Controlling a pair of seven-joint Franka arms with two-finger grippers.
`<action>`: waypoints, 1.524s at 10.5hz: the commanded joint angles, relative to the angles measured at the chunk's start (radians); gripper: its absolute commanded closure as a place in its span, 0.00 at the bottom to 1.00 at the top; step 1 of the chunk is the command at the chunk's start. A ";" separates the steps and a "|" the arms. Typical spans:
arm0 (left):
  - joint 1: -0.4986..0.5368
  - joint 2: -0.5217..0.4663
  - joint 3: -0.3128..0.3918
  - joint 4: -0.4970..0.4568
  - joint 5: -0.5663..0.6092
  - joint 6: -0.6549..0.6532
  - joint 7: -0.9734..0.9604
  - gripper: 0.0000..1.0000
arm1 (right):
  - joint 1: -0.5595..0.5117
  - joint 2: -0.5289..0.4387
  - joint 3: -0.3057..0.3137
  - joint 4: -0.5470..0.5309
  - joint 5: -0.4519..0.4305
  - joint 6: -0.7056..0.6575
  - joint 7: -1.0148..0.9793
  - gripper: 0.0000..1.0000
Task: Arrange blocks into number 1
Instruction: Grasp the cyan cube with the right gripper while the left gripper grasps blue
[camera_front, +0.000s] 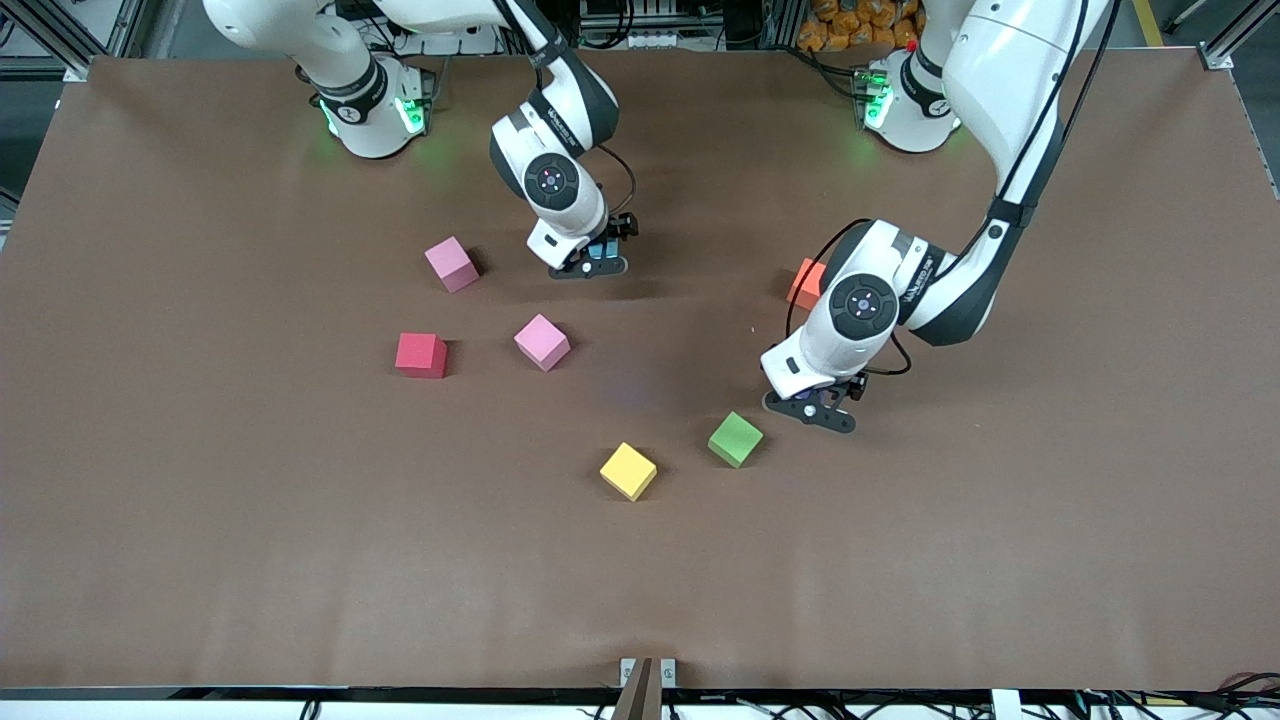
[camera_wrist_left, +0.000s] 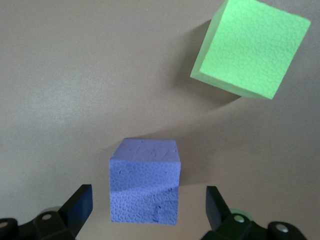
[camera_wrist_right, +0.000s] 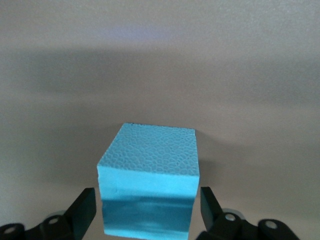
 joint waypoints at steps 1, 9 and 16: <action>0.000 0.051 -0.003 0.051 0.025 0.004 0.011 0.00 | -0.002 0.011 -0.006 0.023 0.017 -0.003 0.020 0.54; -0.002 0.107 0.000 0.056 0.025 0.004 0.008 0.00 | -0.070 0.150 -0.049 0.285 -0.260 -0.018 0.028 0.59; -0.008 0.128 0.002 0.053 0.024 0.004 -0.064 0.64 | -0.163 0.060 -0.048 0.323 -0.253 -0.188 -0.067 0.00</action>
